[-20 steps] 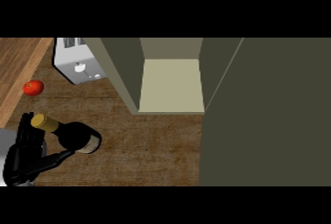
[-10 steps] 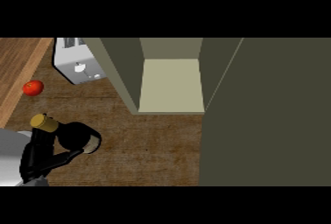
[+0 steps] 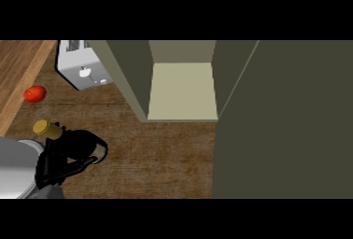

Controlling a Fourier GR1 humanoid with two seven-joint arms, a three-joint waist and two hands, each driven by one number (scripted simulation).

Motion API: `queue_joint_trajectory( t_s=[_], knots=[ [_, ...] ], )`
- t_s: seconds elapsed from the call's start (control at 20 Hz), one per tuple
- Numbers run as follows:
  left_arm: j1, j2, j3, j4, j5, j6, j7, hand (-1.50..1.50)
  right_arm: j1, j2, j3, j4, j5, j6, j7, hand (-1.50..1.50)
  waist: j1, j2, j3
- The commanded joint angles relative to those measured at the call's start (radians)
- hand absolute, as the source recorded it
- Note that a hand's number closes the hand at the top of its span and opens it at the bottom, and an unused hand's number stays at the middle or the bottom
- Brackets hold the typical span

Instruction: Pick up the wine, place it into the cabinet and close the cabinet

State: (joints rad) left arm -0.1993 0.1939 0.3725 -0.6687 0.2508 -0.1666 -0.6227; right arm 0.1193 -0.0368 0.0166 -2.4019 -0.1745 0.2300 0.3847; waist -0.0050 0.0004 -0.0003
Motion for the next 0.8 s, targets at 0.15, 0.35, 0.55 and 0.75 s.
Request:
queue_joint_trajectory(
  t_s=[0.15,0.35,0.55,0.75],
  knots=[
    [-0.03,-0.013,0.005,0.142,0.036,-0.112,-0.111,-1.5,-0.024,0.014,0.022,-0.053,0.03,-0.048,0.053,-1.5,-0.001,0.001,-0.001],
    [-0.083,0.023,0.019,0.273,0.036,-0.141,-0.191,-1.5,0.055,0.005,0.043,-0.024,0.038,0.011,-0.028,-1.5,-0.005,0.001,-0.001],
    [-0.126,0.03,0.011,0.34,0.039,-0.138,-0.218,-1.5,-0.018,-0.008,0.0,-0.013,-0.01,-0.012,0.033,-1.5,-0.003,0.001,-0.001],
    [-0.12,0.009,-0.014,0.326,0.043,-0.148,-0.198,1.5,-0.054,-0.023,-0.047,0.054,-0.028,-0.002,-0.005,-1.5,-0.001,0.001,0.0]
  ],
)
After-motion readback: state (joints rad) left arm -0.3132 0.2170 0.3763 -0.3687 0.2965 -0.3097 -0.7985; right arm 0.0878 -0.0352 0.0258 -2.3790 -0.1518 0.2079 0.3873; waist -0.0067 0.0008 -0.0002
